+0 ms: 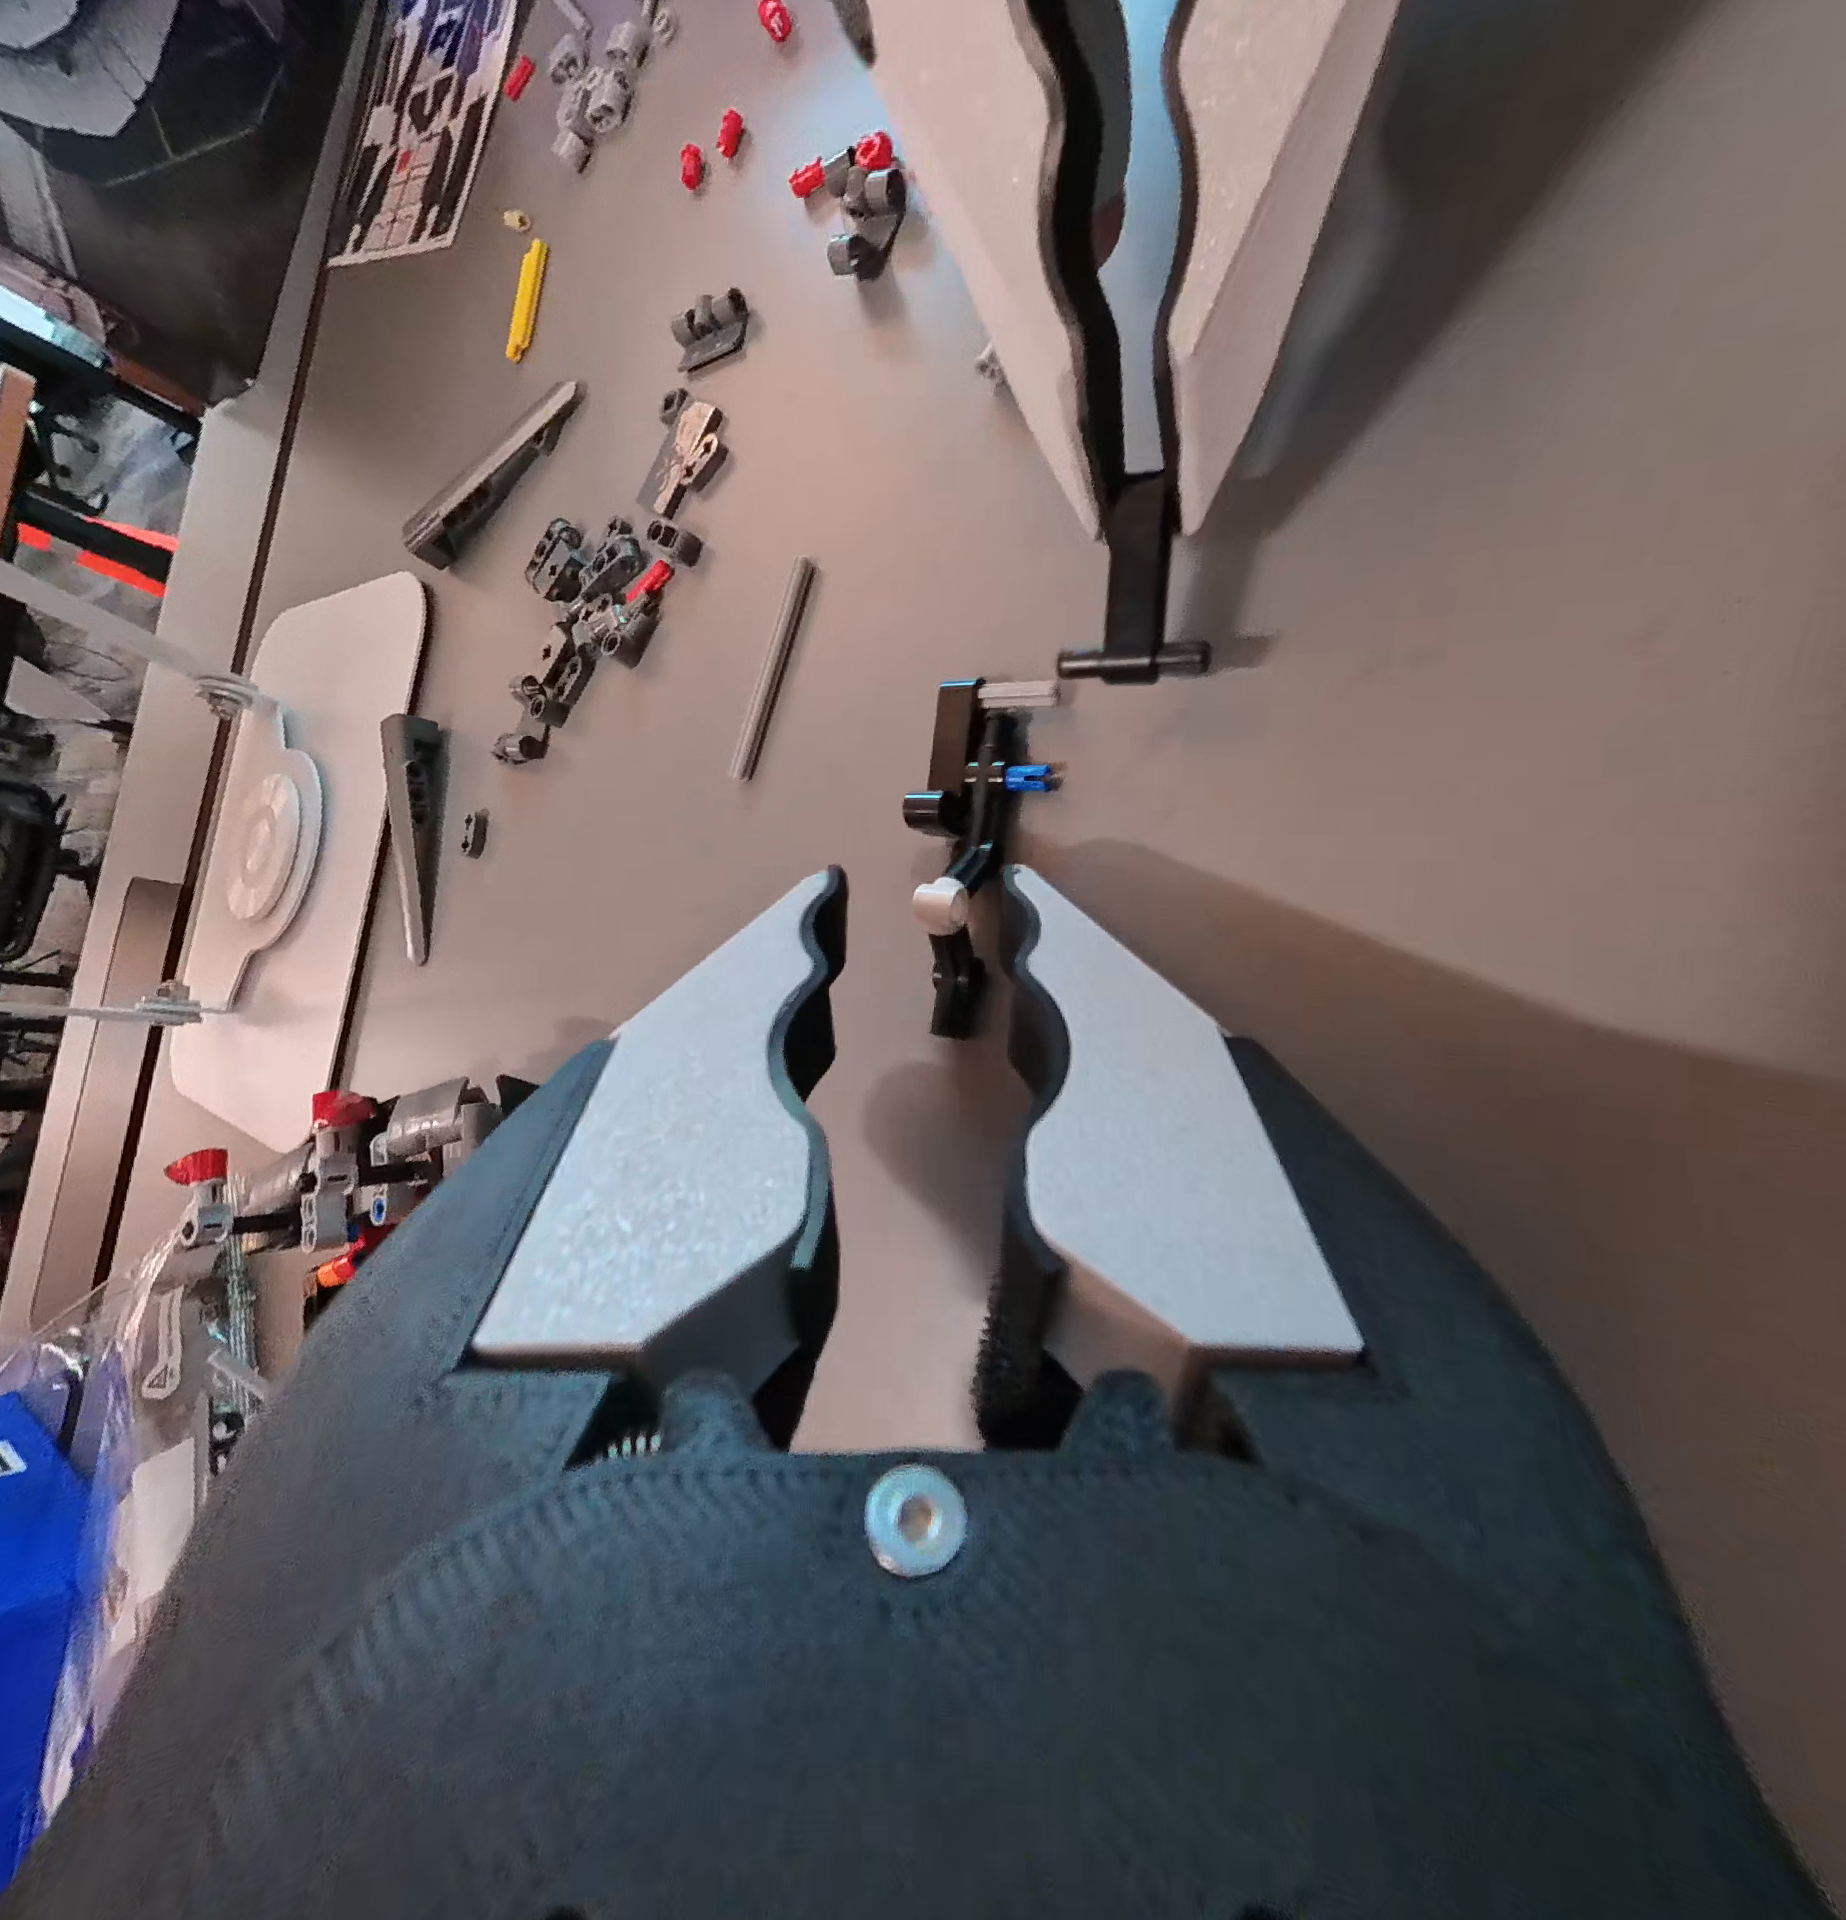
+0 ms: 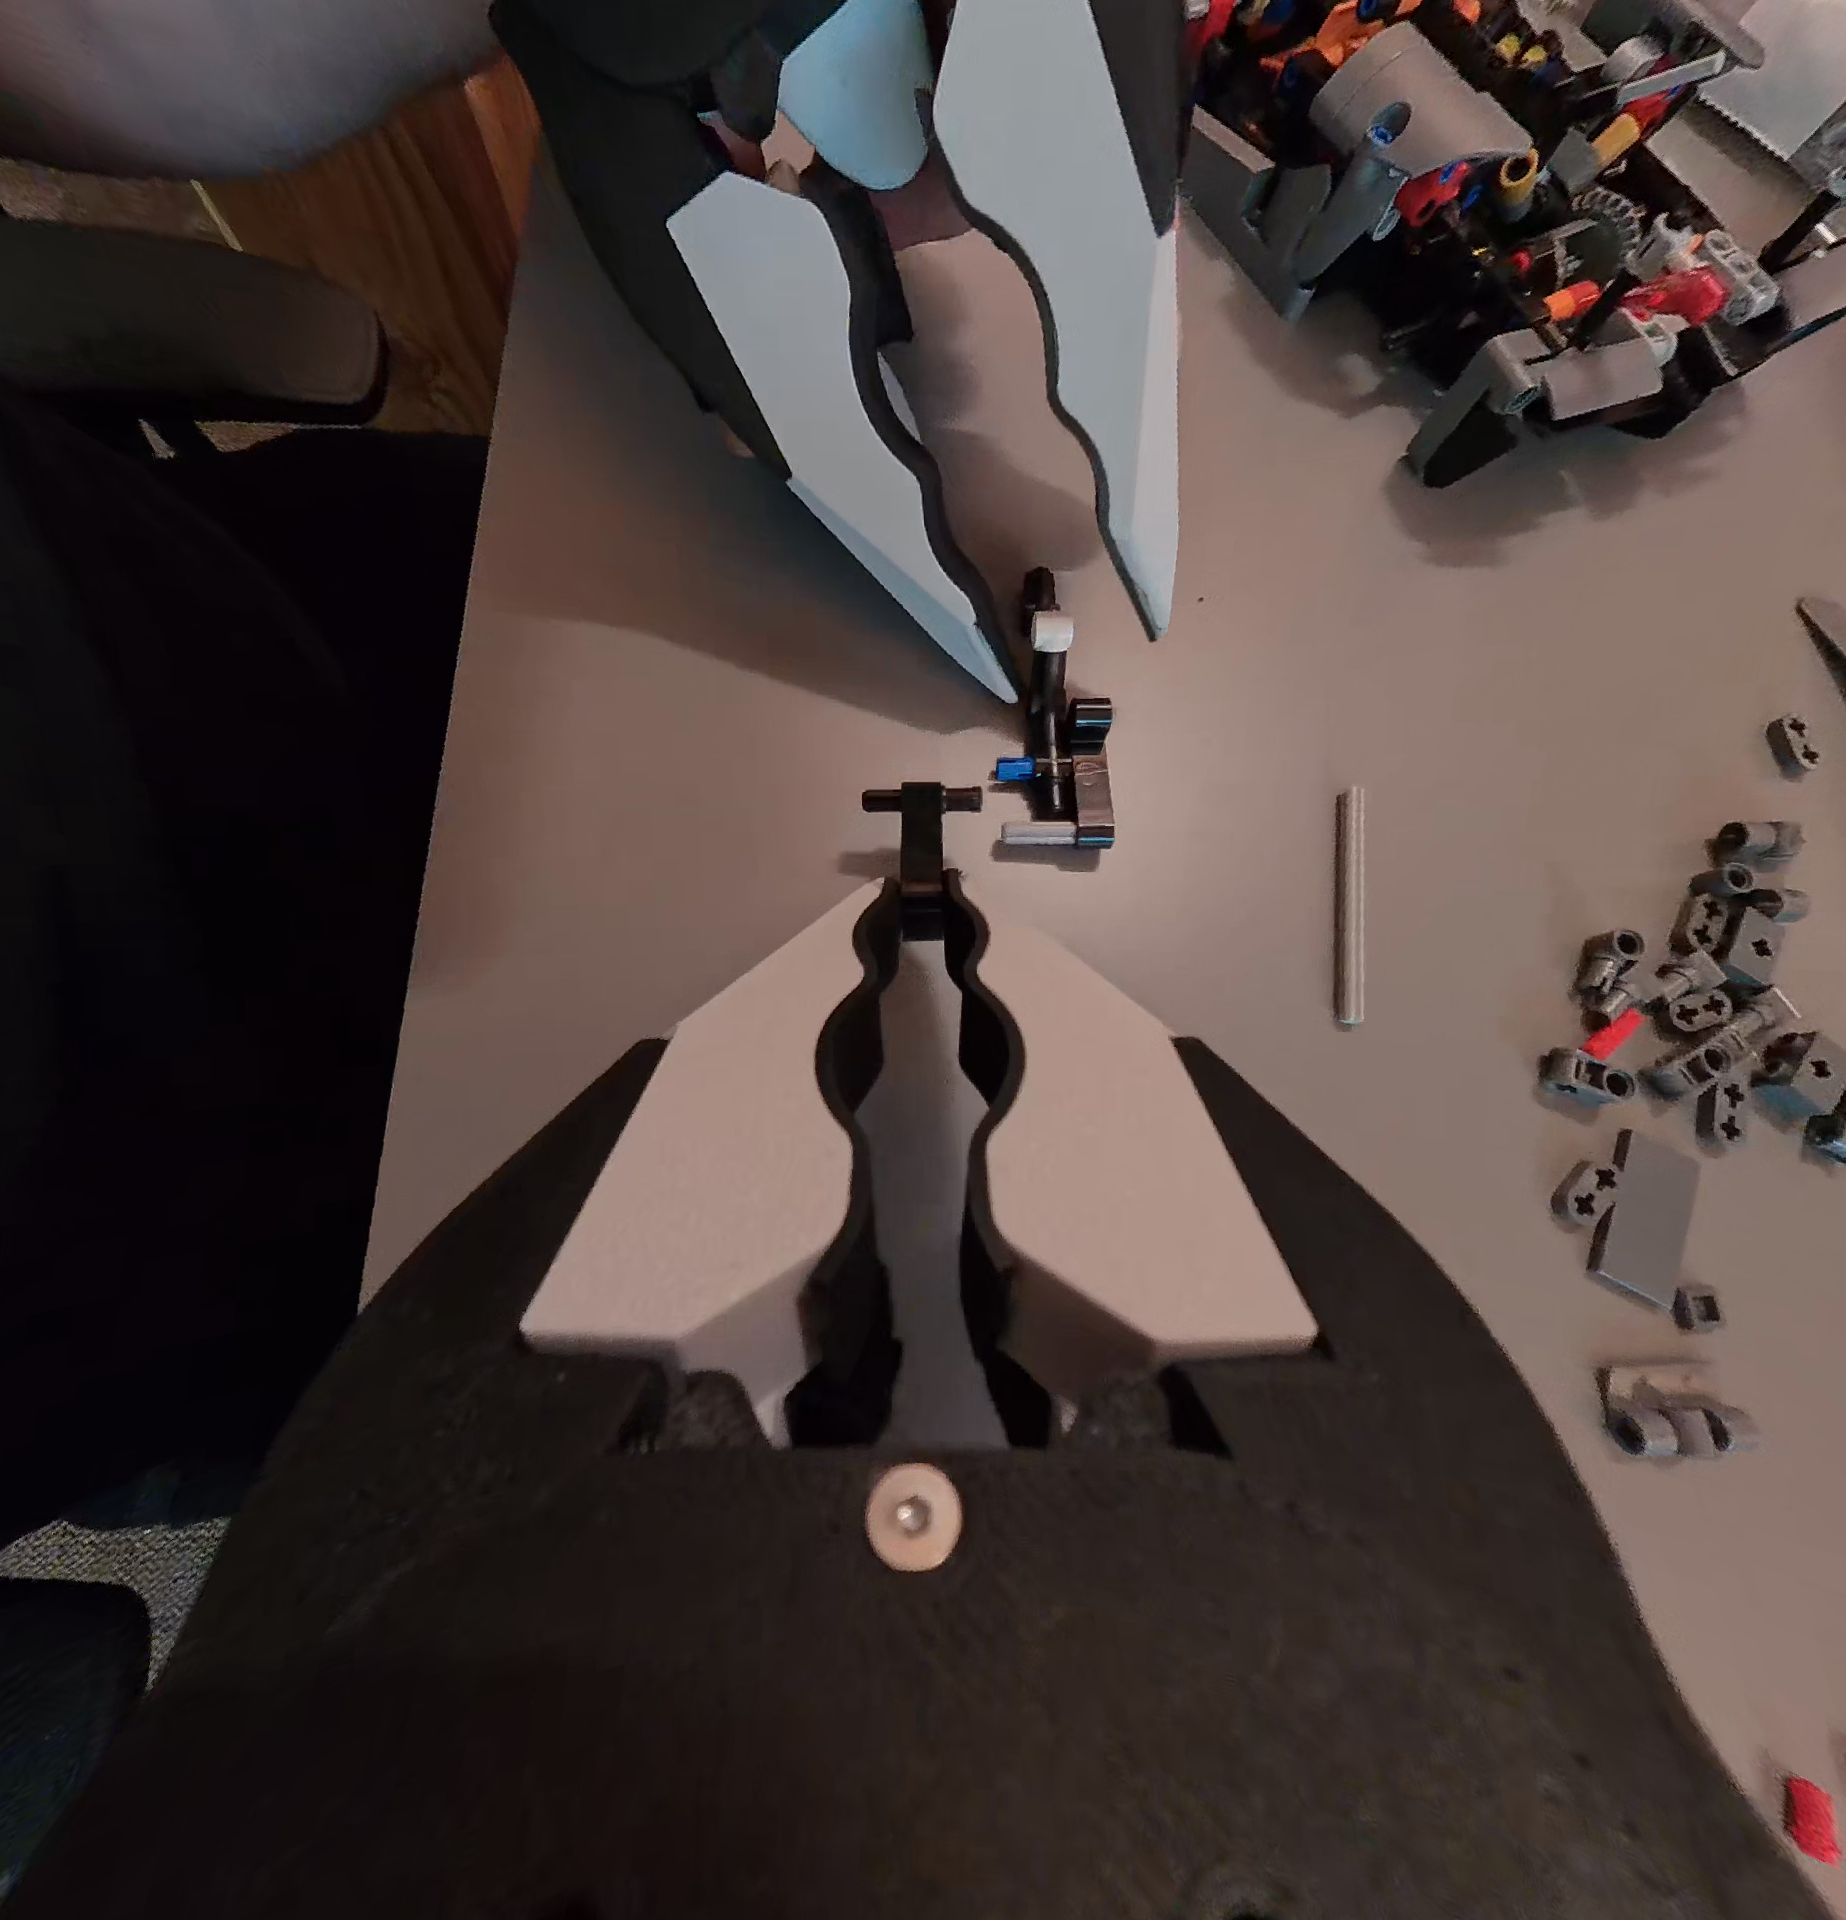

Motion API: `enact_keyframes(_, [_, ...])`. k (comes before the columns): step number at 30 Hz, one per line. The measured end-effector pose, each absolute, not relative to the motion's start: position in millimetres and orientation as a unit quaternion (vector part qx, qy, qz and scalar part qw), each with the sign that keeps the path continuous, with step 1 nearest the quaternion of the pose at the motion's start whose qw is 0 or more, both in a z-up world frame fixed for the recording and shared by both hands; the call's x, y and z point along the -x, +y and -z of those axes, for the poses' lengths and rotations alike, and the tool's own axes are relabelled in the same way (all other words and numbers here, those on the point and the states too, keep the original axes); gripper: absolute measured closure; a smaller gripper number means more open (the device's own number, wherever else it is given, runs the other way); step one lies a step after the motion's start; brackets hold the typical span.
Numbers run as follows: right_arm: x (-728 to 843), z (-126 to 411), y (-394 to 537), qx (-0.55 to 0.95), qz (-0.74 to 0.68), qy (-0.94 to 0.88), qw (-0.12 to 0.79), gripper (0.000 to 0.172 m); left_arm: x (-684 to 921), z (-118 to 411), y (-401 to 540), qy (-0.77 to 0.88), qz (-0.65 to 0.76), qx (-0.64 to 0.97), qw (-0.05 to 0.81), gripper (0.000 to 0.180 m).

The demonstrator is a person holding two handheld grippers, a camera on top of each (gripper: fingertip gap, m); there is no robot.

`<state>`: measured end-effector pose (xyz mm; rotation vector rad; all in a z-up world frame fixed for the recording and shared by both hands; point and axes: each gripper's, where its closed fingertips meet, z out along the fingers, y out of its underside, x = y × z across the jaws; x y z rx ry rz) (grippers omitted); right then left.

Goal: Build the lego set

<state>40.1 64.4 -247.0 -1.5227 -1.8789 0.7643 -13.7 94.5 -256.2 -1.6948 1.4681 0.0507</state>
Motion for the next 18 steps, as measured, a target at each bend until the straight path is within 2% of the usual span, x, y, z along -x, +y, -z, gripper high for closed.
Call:
enact_keyframes(5, [-39, 258, 62, 0.581, -0.285, -0.711, 0.273, 0.167, 13, 257, 94, 0.597, -0.011, 0.676, 0.432, 0.155])
enact_keyframes(10, [-40, 259, 62, 0.584, -0.280, -0.713, 0.269, 0.155, 13, 257, 95, 0.600, -0.008, 0.674, 0.431, 0.155])
enact_keyframes(18, [-42, 254, 60, 0.579, -0.277, -0.716, 0.274, 0.156, 14, 256, 93, 0.608, 0.000, 0.672, 0.423, 0.151])
